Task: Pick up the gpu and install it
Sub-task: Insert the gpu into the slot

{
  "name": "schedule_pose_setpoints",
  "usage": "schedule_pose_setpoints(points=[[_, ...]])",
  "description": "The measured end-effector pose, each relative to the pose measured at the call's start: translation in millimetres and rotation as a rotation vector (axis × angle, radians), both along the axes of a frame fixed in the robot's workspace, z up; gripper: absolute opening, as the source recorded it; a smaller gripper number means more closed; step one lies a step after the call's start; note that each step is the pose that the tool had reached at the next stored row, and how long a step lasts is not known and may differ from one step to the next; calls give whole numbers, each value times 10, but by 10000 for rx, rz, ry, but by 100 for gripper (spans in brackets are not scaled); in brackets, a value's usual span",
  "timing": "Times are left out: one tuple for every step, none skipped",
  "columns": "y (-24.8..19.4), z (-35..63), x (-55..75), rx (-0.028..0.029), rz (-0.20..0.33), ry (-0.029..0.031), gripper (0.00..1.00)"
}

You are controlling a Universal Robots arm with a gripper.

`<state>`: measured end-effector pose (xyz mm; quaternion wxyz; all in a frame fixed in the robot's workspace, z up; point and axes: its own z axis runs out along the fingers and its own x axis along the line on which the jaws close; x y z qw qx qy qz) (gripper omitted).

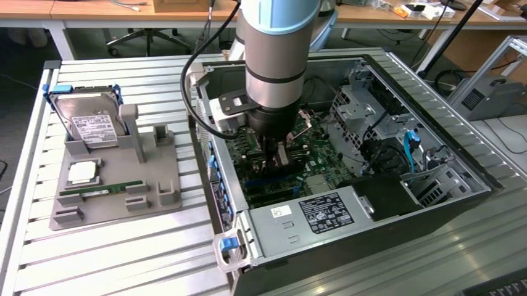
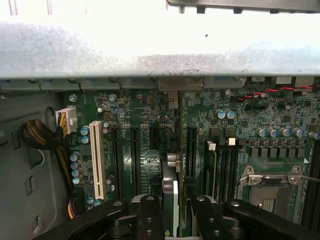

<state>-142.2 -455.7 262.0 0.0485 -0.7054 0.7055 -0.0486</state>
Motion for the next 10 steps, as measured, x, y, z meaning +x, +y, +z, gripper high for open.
schedule_pose_setpoints(points=[[0,-3,0,1,0,-1,27],[0,-9,0,2,1,-1,27],[1,-12,1,2,2,1,27],[0,-15,2,1,3,3,27],[0,-18,3,0,3,5,27],[0,-21,3,0,3,6,27],[0,-23,4,0,3,7,27],[0,-25,5,0,3,8,27],[0,-28,6,0,3,9,27],[0,-29,8,0,4,10,27]])
